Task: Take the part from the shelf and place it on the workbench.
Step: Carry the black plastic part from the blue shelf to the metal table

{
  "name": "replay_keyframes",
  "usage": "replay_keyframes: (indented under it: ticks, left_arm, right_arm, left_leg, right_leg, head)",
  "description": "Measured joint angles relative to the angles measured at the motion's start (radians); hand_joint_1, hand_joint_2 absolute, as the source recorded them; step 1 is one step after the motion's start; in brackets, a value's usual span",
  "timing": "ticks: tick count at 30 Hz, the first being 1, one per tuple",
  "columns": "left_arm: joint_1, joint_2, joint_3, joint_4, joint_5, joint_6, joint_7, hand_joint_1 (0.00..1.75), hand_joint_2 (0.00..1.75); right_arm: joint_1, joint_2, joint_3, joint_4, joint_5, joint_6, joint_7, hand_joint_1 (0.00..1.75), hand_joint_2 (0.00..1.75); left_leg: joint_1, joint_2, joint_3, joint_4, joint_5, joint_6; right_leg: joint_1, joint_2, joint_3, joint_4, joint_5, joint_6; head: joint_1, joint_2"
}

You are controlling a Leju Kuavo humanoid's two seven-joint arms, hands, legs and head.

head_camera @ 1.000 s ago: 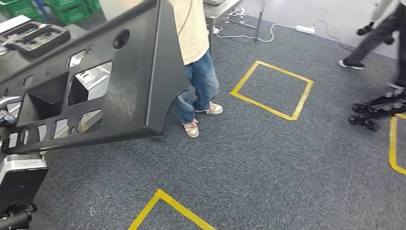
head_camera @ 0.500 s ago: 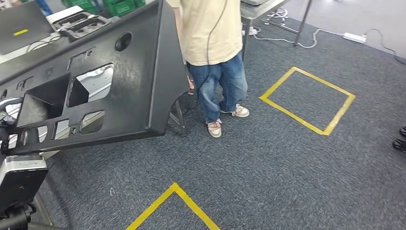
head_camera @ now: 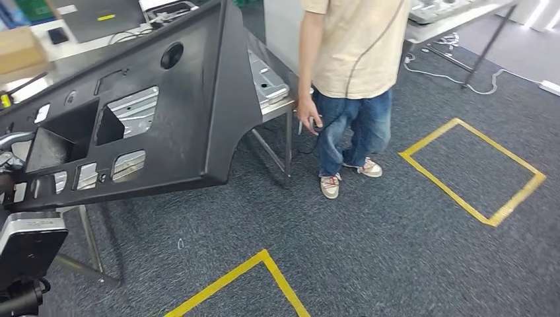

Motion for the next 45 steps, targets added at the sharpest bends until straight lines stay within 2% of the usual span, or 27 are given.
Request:
replay_keyframes:
  ticks: [2, 4, 6, 8, 10, 12, 14, 15, 16, 17, 19, 21, 23, 25, 27, 28, 29, 30, 31, 32, 34, 36, 38, 40, 42, 43, 45]
  left_arm:
    - [0.001, 0.0, 0.0, 0.0, 0.001, 0.001, 0.0, 1.75, 1.75]
    - [0.001, 0.0, 0.0, 0.0, 0.001, 0.004, -0.003, 1.75, 1.75]
    - [0.001, 0.0, 0.001, 0.0, 0.007, 0.01, -0.01, 1.75, 1.75]
    - [0.004, 0.001, 0.001, 0.0, 0.031, 0.013, -0.02, 1.75, 1.75]
    - [0.003, 0.003, 0.002, 0.0, 0.06, 0.012, -0.032, 1.75, 1.75]
    - [0.001, 0.004, 0.002, 0.0, 0.077, 0.012, -0.042, 1.75, 1.75]
    - [0.003, 0.004, 0.001, 0.0, 0.083, 0.012, -0.047, 1.75, 1.75]
    - [0.004, 0.004, 0.001, 0.0, 0.086, 0.011, -0.049, 1.75, 1.75]
    - [0.003, 0.004, 0.001, 0.0, 0.089, 0.011, -0.051, 1.75, 1.75]
    - [0.003, 0.005, 0.001, 0.0, 0.092, 0.011, -0.052, 1.75, 1.75]
    - [0.0, 0.005, 0.002, 0.0, 0.095, 0.01, -0.053, 1.75, 1.75]
    - [-0.002, 0.007, 0.003, 0.0, 0.096, 0.01, -0.053, 1.75, 1.75]
    - [0.0, 0.009, 0.003, 0.0, 0.096, 0.009, -0.053, 1.75, 1.75]
    - [-0.001, 0.01, 0.004, 0.0, 0.096, 0.009, -0.054, 1.75, 1.75]
    - [-0.003, 0.011, 0.004, 0.0, 0.098, 0.006, -0.054, 1.75, 1.75]
    - [-0.003, 0.011, 0.003, 0.0, 0.101, 0.003, -0.055, 1.75, 1.75]
    - [-0.002, 0.011, 0.002, 0.0, 0.105, 0.0, -0.057, 1.75, 1.75]
    - [-0.001, 0.011, 0.002, 0.0, 0.11, -0.002, -0.061, 1.75, 1.75]
    - [0.0, 0.011, 0.002, 0.0, 0.115, -0.004, -0.064, 1.75, 1.75]
    - [0.0, 0.011, 0.001, 0.0, 0.118, -0.005, -0.068, 1.75, 1.75]
    - [-0.001, 0.011, 0.002, 0.0, 0.124, -0.006, -0.072, 1.75, 1.75]
    - [-0.001, 0.011, 0.002, 0.0, 0.133, -0.007, -0.075, 1.75, 1.75]
    - [-0.001, 0.013, 0.003, 0.0, 0.14, -0.008, -0.081, 1.75, 1.75]
    - [0.0, 0.016, 0.005, -0.001, 0.144, -0.007, -0.084, 1.75, 1.75]
    - [-0.002, 0.018, 0.006, -0.001, 0.147, -0.007, -0.086, 1.75, 1.75]
    - [-0.002, 0.019, 0.006, -0.001, 0.149, -0.008, -0.086, 1.75, 1.75]
    - [0.0, 0.019, 0.006, 0.0, 0.158, -0.009, -0.088, 1.75, 1.75]
  right_arm:
    - [0.001, 0.0, 0.0, 0.0, 0.001, -0.002, 0.0, 0.0, 1.75]
    - [0.001, 0.0, 0.0, 0.0, 0.002, -0.005, -0.002, 0.0, 1.75]
    - [0.0, -0.001, 0.0, 0.0, 0.007, -0.009, -0.005, 0.0, 1.75]
    - [-0.004, 0.002, 0.001, 0.0, 0.012, -0.013, -0.008, 0.0, 1.75]
    - [-0.005, 0.004, 0.003, 0.0, 0.016, -0.018, -0.01, 0.0, 1.75]
    - [-0.003, 0.005, 0.004, 0.0, 0.02, -0.021, -0.011, 0.0, 1.75]
    - [-0.001, 0.005, 0.006, 0.0, 0.023, -0.022, -0.011, 0.0, 1.75]
    - [-0.001, 0.006, 0.006, 0.0, 0.025, -0.022, -0.011, 0.0, 1.75]
    - [-0.001, 0.006, 0.007, 0.0, 0.027, -0.022, -0.011, 0.0, 1.75]
    - [-0.001, 0.007, 0.008, 0.0, 0.028, -0.022, -0.012, 0.0, 1.75]
    - [-0.002, 0.008, 0.008, 0.0, 0.028, -0.022, -0.012, 0.0, 1.75]
    - [-0.002, 0.009, 0.01, 0.0, 0.028, -0.021, -0.013, 0.0, 1.75]
    - [-0.005, 0.01, 0.012, 0.0, 0.028, -0.021, -0.014, 0.0, 1.75]
    - [-0.006, 0.011, 0.014, 0.0, 0.028, -0.021, -0.015, 0.0, 1.75]
    - [-0.006, 0.011, 0.014, 0.0, 0.029, -0.021, -0.016, 0.0, 1.75]
    - [-0.005, 0.011, 0.014, 0.0, 0.029, -0.021, -0.017, 0.0, 1.75]
    - [-0.003, 0.011, 0.014, 0.0, 0.029, -0.021, -0.018, 0.0, 1.75]
    - [-0.002, 0.012, 0.015, 0.0, 0.03, -0.021, -0.02, 0.0, 1.75]
    - [-0.002, 0.012, 0.015, 0.0, 0.031, -0.021, -0.022, 0.0, 1.75]
    - [-0.001, 0.012, 0.015, 0.0, 0.031, -0.021, -0.023, 0.0, 1.75]
    - [0.0, 0.012, 0.015, 0.0, 0.031, -0.021, -0.024, 0.0, 1.75]
    - [-0.001, 0.011, 0.015, 0.0, 0.032, -0.021, -0.025, 0.0, 1.75]
    - [-0.005, 0.013, 0.015, 0.0, 0.033, -0.021, -0.025, 0.0, 1.75]
    - [-0.007, 0.016, 0.015, 0.0, 0.034, -0.021, -0.026, 0.0, 1.75]
    - [-0.005, 0.016, 0.015, 0.0, 0.035, -0.021, -0.026, 0.0, 1.75]
    - [-0.004, 0.016, 0.015, 0.0, 0.035, -0.02, -0.026, 0.0, 1.75]
    - [-0.002, 0.016, 0.015, 0.0, 0.035, -0.018, -0.026, 0.0, 1.75]
  left_leg:
    - [0.002, -0.031, 0.003, 0.001, -0.001, -0.002]
    - [0.001, -0.058, 0.002, 0.003, -0.003, -0.01]
    - [0.0, -0.08, -0.002, 0.003, -0.003, -0.022]
    - [0.004, -0.092, -0.006, 0.004, -0.004, -0.033]
    - [0.004, -0.048, -0.033, 0.059, -0.037, -0.044]
    - [0.004, 0.011, -0.101, 0.201, -0.108, -0.054]
    - [0.006, 0.025, -0.165, 0.328, -0.151, -0.059]
    - [0.007, 0.027, -0.169, 0.336, -0.144, -0.06]
    - [0.007, 0.033, -0.15, 0.298, -0.119, -0.059]
    - [0.006, 0.047, -0.111, 0.223, -0.083, -0.057]
    - [-0.002, 0.101, -0.03, 0.067, -0.025, -0.045]
    - [-0.011, 0.124, -0.002, 0.006, -0.01, -0.033]
    - [-0.009, 0.096, -0.004, 0.002, -0.007, -0.023]
    - [-0.002, 0.07, 0.0, -0.004, -0.001, -0.011]
    - [0.002, 0.046, 0.002, -0.007, 0.001, -0.002]
    - [0.002, 0.033, 0.002, -0.006, 0.001, 0.0]
    - [0.001, 0.019, 0.002, -0.006, 0.001, 0.0]
    - [0.001, 0.003, 0.003, -0.006, 0.0, 0.0]
    - [0.002, -0.013, 0.005, -0.006, 0.0, 0.0]
    - [0.002, -0.029, 0.007, -0.006, -0.001, -0.001]
    - [0.002, -0.058, 0.009, -0.003, -0.003, -0.007]
    - [0.002, -0.082, 0.006, -0.003, -0.006, -0.018]
    - [0.005, -0.105, 0.001, -0.006, -0.004, -0.031]
    - [0.005, -0.075, -0.016, 0.028, -0.025, -0.042]
    - [0.004, -0.008, -0.077, 0.154, -0.09, -0.052]
    - [0.006, 0.013, -0.118, 0.237, -0.126, -0.057]
    - [0.009, 0.025, -0.169, 0.335, -0.152, -0.063]
  right_leg:
    - [-0.002, 0.021, 0.048, -0.123, 0.08, -0.004]
    - [-0.004, 0.069, 0.111, -0.27, 0.145, -0.008]
    - [-0.002, 0.084, 0.133, -0.322, 0.159, -0.015]
    - [-0.001, 0.057, 0.136, -0.325, 0.161, -0.027]
    - [-0.002, 0.03, 0.139, -0.33, 0.164, -0.039]
    - [-0.002, 0.005, 0.14, -0.332, 0.163, -0.046]
    - [-0.001, -0.02, 0.141, -0.332, 0.16, -0.048]
    - [-0.001, -0.033, 0.142, -0.332, 0.158, -0.048]
    - [-0.001, -0.045, 0.145, -0.332, 0.155, -0.047]
    - [0.0, -0.056, 0.149, -0.332, 0.152, -0.045]
    - [0.003, -0.076, 0.159, -0.332, 0.144, -0.038]
    - [0.008, -0.096, 0.167, -0.333, 0.137, -0.027]
    - [0.008, -0.112, 0.175, -0.336, 0.13, -0.017]
    - [0.006, -0.075, 0.162, -0.295, 0.098, -0.007]
    - [0.004, -0.019, 0.1, -0.161, 0.029, -0.001]
    - [0.004, -0.007, 0.058, -0.081, -0.004, 0.0]
    - [0.004, -0.003, 0.025, -0.021, -0.02, 0.0]
    - [0.004, -0.001, 0.007, 0.001, -0.014, 0.0]
    - [0.003, 0.001, 0.012, -0.024, 0.014, -0.002]
    - [0.003, 0.012, 0.036, -0.089, 0.058, -0.004]
    - [0.0, 0.07, 0.101, -0.249, 0.139, -0.011]
    - [0.0, 0.104, 0.133, -0.326, 0.167, -0.019]
    - [0.002, 0.078, 0.139, -0.334, 0.169, -0.03]
    - [0.0, 0.049, 0.143, -0.341, 0.172, -0.042]
    - [-0.001, 0.021, 0.145, -0.344, 0.172, -0.05]
    - [-0.001, 0.007, 0.145, -0.345, 0.171, -0.052]
    - [0.0, -0.02, 0.146, -0.344, 0.167, -0.052]
  head:
    - [0.0, 0.0]
    - [0.0, 0.0]
    - [0.0, 0.0]
    - [-0.001, 0.0]
    - [-0.002, 0.0]
    - [-0.004, 0.0]
    - [-0.004, 0.0]
    - [-0.005, 0.0]
    - [-0.005, 0.0]
    - [-0.005, 0.0]
    - [-0.004, 0.0]
    - [-0.004, 0.0]
    - [-0.004, 0.0]
    - [-0.003, 0.0]
    - [0.0, 0.0]
    - [0.0, 0.0]
    - [0.0, 0.0]
    - [0.0, 0.0]
    - [0.0, 0.0]
    - [0.0, 0.0]
    - [0.0, 0.0]
    - [0.0, 0.0]
    - [0.0, 0.0]
    - [-0.001, 0.0]
    - [-0.003, 0.0]
    - [-0.003, 0.0]
    - [-0.004, 0.0]
